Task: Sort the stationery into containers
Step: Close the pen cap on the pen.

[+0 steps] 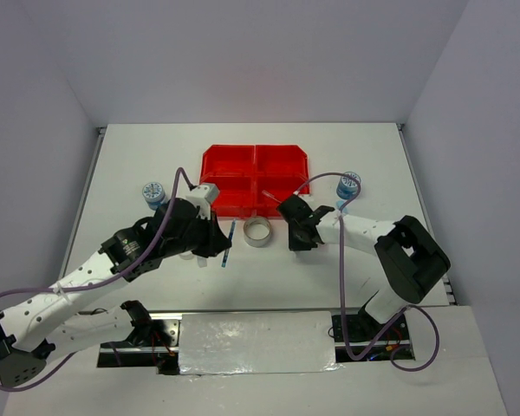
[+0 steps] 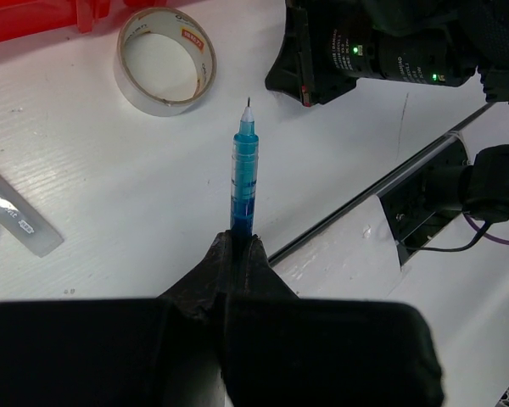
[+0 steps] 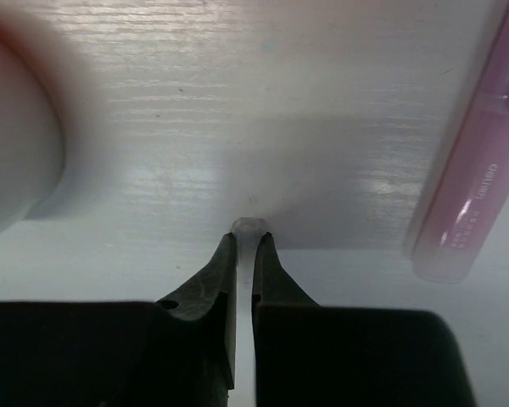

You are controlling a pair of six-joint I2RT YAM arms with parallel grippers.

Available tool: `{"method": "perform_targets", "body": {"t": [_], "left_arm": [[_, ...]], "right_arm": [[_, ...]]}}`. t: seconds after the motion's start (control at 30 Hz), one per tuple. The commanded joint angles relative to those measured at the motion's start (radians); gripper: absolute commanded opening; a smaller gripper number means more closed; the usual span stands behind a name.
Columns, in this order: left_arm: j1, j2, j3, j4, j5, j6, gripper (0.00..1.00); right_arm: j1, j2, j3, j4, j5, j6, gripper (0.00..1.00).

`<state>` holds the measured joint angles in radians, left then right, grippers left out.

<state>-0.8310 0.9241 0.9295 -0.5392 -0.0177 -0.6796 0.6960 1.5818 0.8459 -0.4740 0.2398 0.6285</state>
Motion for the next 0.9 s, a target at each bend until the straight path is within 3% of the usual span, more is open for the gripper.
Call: {"method": "perform_targets", "body": {"t": [0.0, 0.2, 0.43, 0.6, 0.87], "left_arm": [[-0.002, -0.030, 0.040, 0.018, 0.005, 0.026, 0.00], [-0.002, -0.051, 0.017, 0.062, 0.034, 0.008, 0.00], [-0.002, -0.085, -0.081, 0.264, 0.180, -0.061, 0.00], [-0.002, -0.090, -0.155, 0.432, 0.272, -0.100, 0.00], [-0.002, -0.015, -0.129, 0.584, 0.367, -0.115, 0.00]], "right_arm": [[0.016, 0.021, -0.008, 0.051, -0.114, 0.059, 0.00], [-0.007, -0.110, 0.068, 0.000, -0.074, 0.095, 0.00], [-0.007, -0.432, 0.137, -0.017, 0.062, 0.273, 0.00], [0.046, -0.623, 0.116, 0.107, 0.130, 0.448, 0.00], [0.106, -0.697, 0.073, 0.336, 0.024, 0.403, 0.00]]}}
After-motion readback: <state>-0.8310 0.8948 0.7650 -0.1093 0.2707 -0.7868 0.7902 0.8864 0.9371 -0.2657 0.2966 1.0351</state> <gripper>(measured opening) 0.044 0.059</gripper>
